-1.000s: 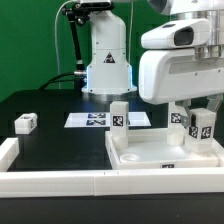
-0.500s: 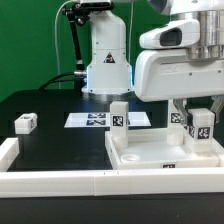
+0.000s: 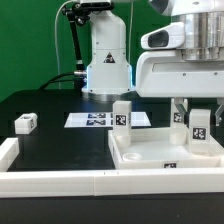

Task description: Assemble square table

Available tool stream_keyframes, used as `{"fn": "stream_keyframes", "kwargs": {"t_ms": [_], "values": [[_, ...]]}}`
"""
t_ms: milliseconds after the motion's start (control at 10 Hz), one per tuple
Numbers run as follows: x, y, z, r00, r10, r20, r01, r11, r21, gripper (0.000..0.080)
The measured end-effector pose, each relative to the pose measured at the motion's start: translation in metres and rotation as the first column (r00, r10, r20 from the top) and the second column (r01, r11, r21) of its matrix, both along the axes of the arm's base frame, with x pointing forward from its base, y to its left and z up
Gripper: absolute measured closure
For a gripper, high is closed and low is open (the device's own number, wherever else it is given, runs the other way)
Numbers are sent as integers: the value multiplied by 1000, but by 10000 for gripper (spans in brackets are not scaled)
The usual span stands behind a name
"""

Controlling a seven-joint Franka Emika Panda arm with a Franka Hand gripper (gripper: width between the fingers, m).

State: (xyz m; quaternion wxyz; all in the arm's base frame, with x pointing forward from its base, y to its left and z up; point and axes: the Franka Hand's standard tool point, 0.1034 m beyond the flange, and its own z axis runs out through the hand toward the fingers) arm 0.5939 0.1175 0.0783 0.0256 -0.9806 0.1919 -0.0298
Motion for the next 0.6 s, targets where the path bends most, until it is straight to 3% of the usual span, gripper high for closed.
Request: {"fn": "stream_keyframes", "kwargs": {"t_ms": [300,600], "values": [[-1,2,0,976,-219,-11,220,975,15,508],[-2,5,-1,874,-485,-35,486,874,30,508]]}}
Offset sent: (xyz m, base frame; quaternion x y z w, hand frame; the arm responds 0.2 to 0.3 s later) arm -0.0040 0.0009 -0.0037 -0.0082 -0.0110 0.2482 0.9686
